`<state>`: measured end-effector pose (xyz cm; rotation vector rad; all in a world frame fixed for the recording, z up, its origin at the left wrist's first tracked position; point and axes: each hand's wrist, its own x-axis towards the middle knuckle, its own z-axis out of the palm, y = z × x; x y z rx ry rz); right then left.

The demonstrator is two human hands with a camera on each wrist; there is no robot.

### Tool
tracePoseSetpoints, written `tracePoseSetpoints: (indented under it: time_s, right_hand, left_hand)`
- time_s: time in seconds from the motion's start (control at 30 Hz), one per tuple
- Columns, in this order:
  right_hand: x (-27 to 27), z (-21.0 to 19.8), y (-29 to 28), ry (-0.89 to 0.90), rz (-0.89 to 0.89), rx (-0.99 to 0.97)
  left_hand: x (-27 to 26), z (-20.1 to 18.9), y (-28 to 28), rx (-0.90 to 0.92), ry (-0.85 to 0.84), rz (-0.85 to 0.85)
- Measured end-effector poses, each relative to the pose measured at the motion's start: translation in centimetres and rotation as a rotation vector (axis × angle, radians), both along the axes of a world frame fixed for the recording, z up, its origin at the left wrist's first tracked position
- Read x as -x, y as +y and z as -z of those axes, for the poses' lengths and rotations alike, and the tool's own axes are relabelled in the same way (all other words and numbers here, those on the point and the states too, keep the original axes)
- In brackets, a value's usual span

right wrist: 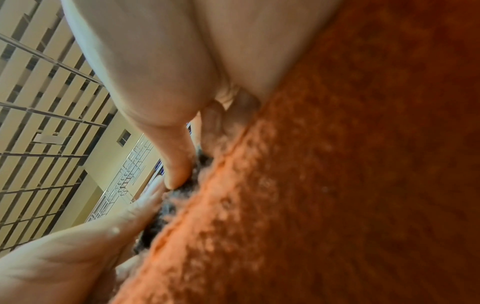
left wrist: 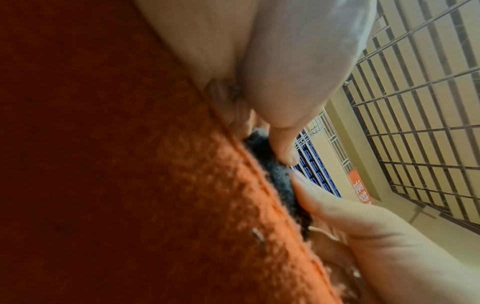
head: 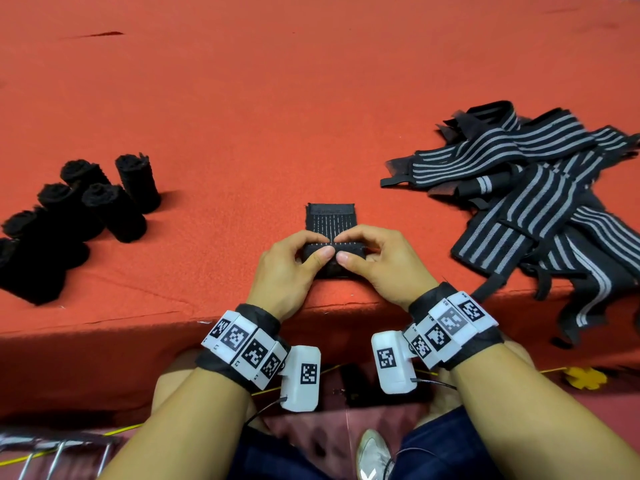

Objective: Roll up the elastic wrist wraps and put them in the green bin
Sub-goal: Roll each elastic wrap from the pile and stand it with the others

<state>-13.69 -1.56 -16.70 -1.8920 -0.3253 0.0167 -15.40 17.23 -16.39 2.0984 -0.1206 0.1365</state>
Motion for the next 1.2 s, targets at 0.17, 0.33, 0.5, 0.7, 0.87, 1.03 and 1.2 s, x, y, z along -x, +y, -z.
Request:
tracePoseSetpoints:
  time_s: [0.17,0.33,0.5,0.7,0.87,1.03,1.2]
  right_hand:
    - [-0.44,0.12,0.06,-0.017,0.066,0.056]
    - [-0.07,-0.03,0.04,-0.022,0.052,0.037]
    - [0.36,-0.35,-0.57,0.042,-0.078,-0.119]
    - [0.06,-0.27,-0.33,0.058,-0.036,-0.089]
    - [-0.29,-0.05,0.03,0.007,0.042,-0.012]
    - [0.01,-0.06,0.04,0.004,0.041,-0.044]
    - [0.1,0.0,-0.62,0.005,-0.051,-0.106]
  left_hand:
    - [0.45,0.28,0.32,-0.019,-0.066,0.097]
    - [0.4,0.24,0.31,-0.006,-0.06,0.058]
    - [0.25,0.16,0.14,-0.025,-0.003,0.015]
    - [0.36,-0.06,-0.02,-0.028,-0.004,0.022]
    - [0.57,0.24,0.24,-0.049,-0.049,0.07]
    - [0.53,-0.15,0.15,-0.063,0.022,0.039]
    - [0.4,-0.16,0.01,-0.085,0.022,0.023]
